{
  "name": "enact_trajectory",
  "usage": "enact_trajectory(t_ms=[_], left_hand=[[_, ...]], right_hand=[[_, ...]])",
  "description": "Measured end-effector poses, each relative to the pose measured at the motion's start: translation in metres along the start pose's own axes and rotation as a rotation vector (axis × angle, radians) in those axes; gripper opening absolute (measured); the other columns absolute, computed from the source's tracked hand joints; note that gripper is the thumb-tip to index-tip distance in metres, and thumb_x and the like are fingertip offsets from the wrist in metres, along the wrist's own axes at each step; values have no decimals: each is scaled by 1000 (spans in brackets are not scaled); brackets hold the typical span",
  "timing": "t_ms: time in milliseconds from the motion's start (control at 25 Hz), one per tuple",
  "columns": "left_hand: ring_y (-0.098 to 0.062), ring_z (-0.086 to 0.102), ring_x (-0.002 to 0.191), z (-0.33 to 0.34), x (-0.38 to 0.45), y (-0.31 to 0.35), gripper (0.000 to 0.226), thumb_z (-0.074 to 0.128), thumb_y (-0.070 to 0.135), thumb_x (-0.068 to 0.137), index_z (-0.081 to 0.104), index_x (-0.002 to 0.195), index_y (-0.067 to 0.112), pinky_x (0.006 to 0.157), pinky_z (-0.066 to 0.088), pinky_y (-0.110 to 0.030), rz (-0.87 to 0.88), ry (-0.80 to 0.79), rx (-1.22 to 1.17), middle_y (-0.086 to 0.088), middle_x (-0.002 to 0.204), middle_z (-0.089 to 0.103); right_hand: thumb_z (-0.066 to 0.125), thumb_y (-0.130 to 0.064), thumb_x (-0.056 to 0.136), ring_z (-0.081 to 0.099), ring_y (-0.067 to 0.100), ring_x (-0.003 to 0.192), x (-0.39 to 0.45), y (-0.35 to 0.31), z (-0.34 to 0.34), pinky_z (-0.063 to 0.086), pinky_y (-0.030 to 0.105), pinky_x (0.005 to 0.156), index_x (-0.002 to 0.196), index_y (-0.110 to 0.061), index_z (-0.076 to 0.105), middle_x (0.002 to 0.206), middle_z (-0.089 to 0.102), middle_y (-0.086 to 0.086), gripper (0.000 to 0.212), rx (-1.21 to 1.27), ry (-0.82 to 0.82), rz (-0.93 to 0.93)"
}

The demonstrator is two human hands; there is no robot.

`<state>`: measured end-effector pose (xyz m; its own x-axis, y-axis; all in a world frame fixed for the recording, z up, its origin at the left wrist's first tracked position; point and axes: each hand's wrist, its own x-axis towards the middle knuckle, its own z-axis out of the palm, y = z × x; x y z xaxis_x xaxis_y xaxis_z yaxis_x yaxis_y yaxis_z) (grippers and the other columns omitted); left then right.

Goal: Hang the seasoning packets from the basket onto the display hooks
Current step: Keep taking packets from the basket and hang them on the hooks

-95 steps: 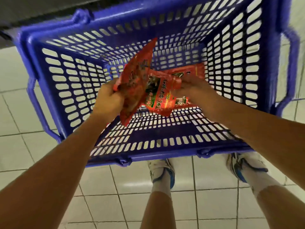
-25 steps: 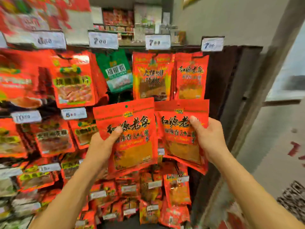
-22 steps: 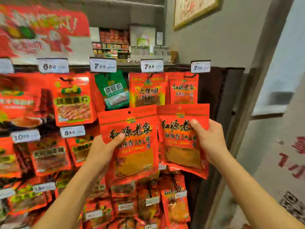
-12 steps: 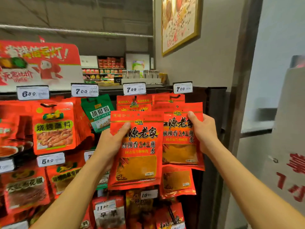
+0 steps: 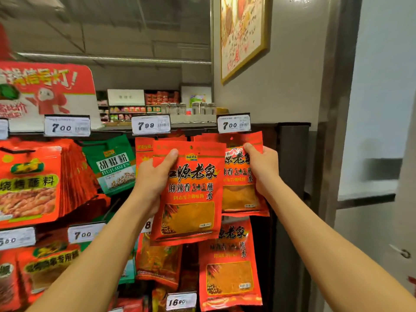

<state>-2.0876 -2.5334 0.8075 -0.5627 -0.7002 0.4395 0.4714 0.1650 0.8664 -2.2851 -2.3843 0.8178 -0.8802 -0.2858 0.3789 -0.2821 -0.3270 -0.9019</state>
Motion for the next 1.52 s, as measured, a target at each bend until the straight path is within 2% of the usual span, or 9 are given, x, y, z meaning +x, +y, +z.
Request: enact_trajectory(t_ms=[120, 280, 400, 600, 760, 920, 1120, 1280, 1520], left_hand=[[-20, 76, 73, 8, 6, -8, 17, 70, 31, 92, 74, 84, 16, 57, 59, -31, -2, -2, 53, -5, 82, 79], [-22, 76, 74, 14, 12, -12, 19, 70, 34, 92, 73, 85, 17, 60, 60, -33, -16, 1, 67, -6, 82, 79], [-23, 77, 75, 17, 17, -13, 19, 71, 35, 91, 74, 85, 18, 60, 60, -33, -15, -19, 72, -7, 84, 79], [-21, 76, 74, 17, 22, -16, 18, 71, 34, 91, 75, 84, 17, 57, 58, -30, -8, -45, 74, -6, 84, 79], [-25, 76, 79, 29, 27, -18, 21, 69, 36, 92, 73, 91, 16, 71, 61, -40, -30, -115, 119, -9, 88, 79], [-30, 76, 83, 37, 31, -18, 22, 69, 35, 93, 73, 94, 13, 78, 61, -45, -56, -109, 102, -12, 91, 79], [-27, 76, 79, 29, 35, -16, 22, 69, 33, 92, 71, 93, 11, 73, 62, -41, -45, -105, 107, -12, 89, 78], [-23, 76, 75, 29, 34, -16, 16, 71, 30, 90, 73, 83, 16, 64, 62, -35, 10, -162, 94, -9, 84, 78], [-19, 75, 70, 38, 44, -31, 21, 69, 30, 94, 72, 77, 18, 65, 60, -35, -15, -106, 145, -3, 77, 78]], right_hand=[[69, -37, 86, 76, 25, 76, 8, 4, 2, 61, 56, 80, 61, -32, 73, 75, 77, 2, 26, -28, 30, -28], [71, -50, 85, 76, 26, 77, 15, 0, 7, 62, 52, 78, 62, -36, 73, 74, 77, 0, 27, -106, 60, -83], [71, -51, 86, 72, 20, 69, 20, -3, 11, 57, 44, 67, 57, -30, 71, 61, 72, -7, 36, -190, 124, -126], [72, -46, 86, 68, 25, 66, 27, -3, 14, 53, 42, 64, 53, -18, 64, 56, 67, -5, 44, -236, 159, -133], [76, -48, 82, 62, 14, 60, 30, -1, 12, 45, 33, 58, 52, -21, 65, 53, 65, -10, 42, -215, 134, -110], [82, -50, 76, 66, 14, 61, 35, -5, 15, 48, 31, 56, 59, -17, 71, 55, 69, -10, 38, -216, 126, -77], [77, -49, 77, 58, 13, 56, 35, -6, 27, 40, 31, 51, 57, -37, 70, 50, 63, -20, 24, -268, 129, -148], [77, -48, 74, 57, 16, 55, 36, 1, 24, 41, 34, 54, 60, -18, 69, 47, 61, -15, 34, -232, 174, -129], [78, -51, 76, 55, 10, 53, 39, 3, 19, 44, 32, 56, 52, -35, 68, 48, 62, -17, 30, -200, 127, -150]])
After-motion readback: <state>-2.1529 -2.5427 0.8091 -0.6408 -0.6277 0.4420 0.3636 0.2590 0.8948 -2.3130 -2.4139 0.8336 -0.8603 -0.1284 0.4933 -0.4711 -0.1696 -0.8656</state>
